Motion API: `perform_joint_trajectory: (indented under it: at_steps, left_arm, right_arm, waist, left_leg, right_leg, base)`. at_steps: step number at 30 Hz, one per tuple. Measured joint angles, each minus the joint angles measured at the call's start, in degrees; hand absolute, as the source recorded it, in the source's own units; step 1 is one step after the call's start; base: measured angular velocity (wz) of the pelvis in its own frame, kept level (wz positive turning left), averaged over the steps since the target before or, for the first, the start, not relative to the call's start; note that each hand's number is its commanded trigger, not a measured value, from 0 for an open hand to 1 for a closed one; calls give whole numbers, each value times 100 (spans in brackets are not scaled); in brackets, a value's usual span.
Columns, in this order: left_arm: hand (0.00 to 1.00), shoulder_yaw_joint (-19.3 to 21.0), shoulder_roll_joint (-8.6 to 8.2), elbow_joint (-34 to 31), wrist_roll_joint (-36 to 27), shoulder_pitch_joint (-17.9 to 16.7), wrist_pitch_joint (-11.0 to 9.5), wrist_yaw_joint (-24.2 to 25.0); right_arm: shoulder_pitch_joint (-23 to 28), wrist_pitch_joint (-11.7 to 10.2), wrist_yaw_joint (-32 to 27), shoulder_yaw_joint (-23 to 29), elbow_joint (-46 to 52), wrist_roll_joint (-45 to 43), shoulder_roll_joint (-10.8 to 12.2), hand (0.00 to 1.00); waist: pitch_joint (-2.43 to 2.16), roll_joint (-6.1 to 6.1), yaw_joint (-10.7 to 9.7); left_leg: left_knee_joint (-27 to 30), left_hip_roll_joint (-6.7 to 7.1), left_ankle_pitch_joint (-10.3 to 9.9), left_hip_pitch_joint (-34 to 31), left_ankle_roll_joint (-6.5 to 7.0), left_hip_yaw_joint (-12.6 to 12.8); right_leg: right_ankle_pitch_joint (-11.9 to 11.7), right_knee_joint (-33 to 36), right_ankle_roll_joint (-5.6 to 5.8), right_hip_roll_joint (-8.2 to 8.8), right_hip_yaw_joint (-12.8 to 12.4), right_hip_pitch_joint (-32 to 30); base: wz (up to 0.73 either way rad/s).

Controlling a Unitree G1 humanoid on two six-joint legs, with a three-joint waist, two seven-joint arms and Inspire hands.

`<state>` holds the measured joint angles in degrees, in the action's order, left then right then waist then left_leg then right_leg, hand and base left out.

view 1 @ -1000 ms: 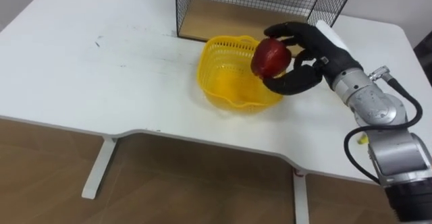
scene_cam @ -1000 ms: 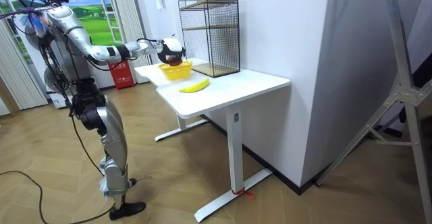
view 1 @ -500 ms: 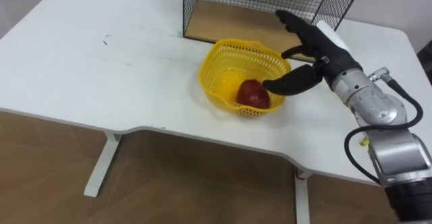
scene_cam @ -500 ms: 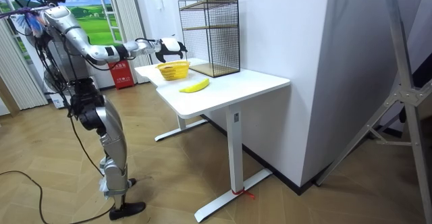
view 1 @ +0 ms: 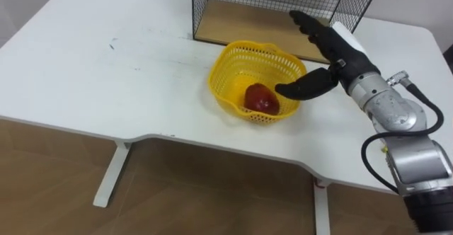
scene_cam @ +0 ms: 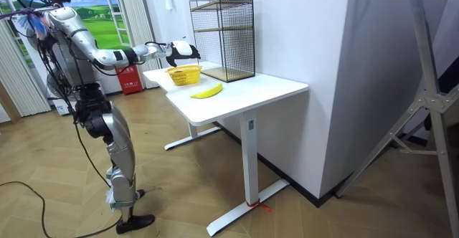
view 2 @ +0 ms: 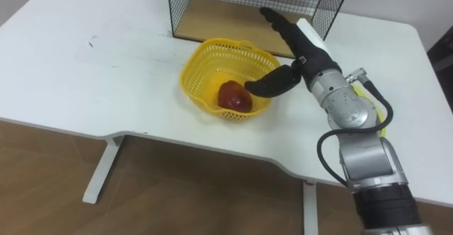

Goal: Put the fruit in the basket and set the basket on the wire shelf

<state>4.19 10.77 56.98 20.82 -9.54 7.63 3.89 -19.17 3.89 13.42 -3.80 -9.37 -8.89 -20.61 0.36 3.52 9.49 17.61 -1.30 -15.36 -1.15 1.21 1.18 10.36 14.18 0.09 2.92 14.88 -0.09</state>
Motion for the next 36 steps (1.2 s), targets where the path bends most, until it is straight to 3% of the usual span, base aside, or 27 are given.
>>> perform_joint_trajectory:
  at_steps: [9,13,20,26,36]
  left_arm:
    - [0,-13,-2,41,8,-35,2,-120]
    - [0,-21,-17,17,6,-48,-26,-119]
    - [0,21,7,44,-1,-152,-194,-92]
    - [0,21,11,55,1,-341,-199,-95]
    - [0,39,18,46,2,-391,-173,-95]
  right_arm:
    - [7,-4,-141,2,258,95,14,0]
    - [7,-26,-520,48,413,257,21,0]
    - [7,-209,-911,560,709,799,19,0]
    - [12,-366,-1342,903,365,1157,16,0]
    - [227,-331,-1671,1066,11,1355,14,0]
  waist:
    - [-1,24,-107]
    - [-10,39,-145]
    - [-15,40,-348]
    - [-17,47,-539]
    - [-25,40,-643]
  left_leg:
    - [-8,4,1,-60,-2,-2]
    - [-4,-2,1,-30,-2,35]
    - [-2,-5,1,-18,-1,49]
    - [-14,-13,3,77,-2,75]
    - [-47,-27,1,66,-4,111]
  right_leg:
    - [0,50,6,-17,-48,-65]
    - [0,56,6,-26,-82,-67]
    - [-2,39,8,-25,-80,-57]
    - [-2,24,9,-33,-79,2]
    - [-6,44,4,-37,-93,-10]
  base:
    - [0]
    - [-4]
    - [0]
    - [-1]
    - [-1]
